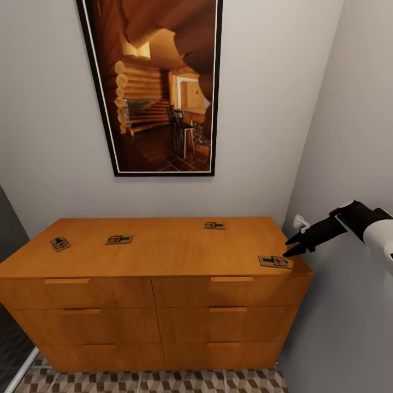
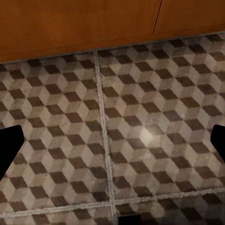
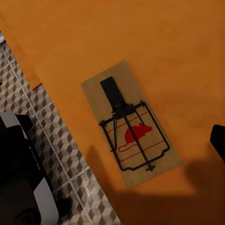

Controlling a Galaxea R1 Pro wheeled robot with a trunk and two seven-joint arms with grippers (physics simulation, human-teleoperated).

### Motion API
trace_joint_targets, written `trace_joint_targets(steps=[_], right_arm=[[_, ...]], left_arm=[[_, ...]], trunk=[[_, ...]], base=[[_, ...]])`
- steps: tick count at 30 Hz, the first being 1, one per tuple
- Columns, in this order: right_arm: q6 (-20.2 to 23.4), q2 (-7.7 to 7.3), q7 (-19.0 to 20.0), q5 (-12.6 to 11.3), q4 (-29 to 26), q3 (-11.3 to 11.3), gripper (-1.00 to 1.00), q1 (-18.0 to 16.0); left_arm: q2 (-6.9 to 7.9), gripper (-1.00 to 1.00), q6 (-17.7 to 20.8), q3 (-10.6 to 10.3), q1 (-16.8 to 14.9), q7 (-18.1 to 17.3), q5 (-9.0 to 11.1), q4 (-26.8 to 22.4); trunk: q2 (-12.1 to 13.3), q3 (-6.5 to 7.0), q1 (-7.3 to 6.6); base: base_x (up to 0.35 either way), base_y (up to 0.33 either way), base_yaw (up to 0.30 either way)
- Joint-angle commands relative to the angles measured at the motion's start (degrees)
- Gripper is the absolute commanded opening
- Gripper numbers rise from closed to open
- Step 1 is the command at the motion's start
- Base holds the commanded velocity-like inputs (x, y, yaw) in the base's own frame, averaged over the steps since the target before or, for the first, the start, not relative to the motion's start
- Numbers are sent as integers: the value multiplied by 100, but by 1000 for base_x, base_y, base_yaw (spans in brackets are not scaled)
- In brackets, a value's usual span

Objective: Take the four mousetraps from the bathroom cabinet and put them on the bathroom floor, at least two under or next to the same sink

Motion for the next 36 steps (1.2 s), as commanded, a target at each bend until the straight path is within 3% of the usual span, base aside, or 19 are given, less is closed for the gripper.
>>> trace_joint_targets(steps=[1, 36], right_arm=[[60, -5, 25, 59, -10, -50, 100, -1], [60, 16, 18, 59, -10, -43, 100, -1]], left_arm=[[0, 100, -37, -25, -10, -11, 8, 23], [0, 100, -37, -25, -10, -11, 6, 23]], trunk=[[-4, -14, 0], [-4, -251, 0]], base=[[0, 0, 0], [0, 0, 0]])
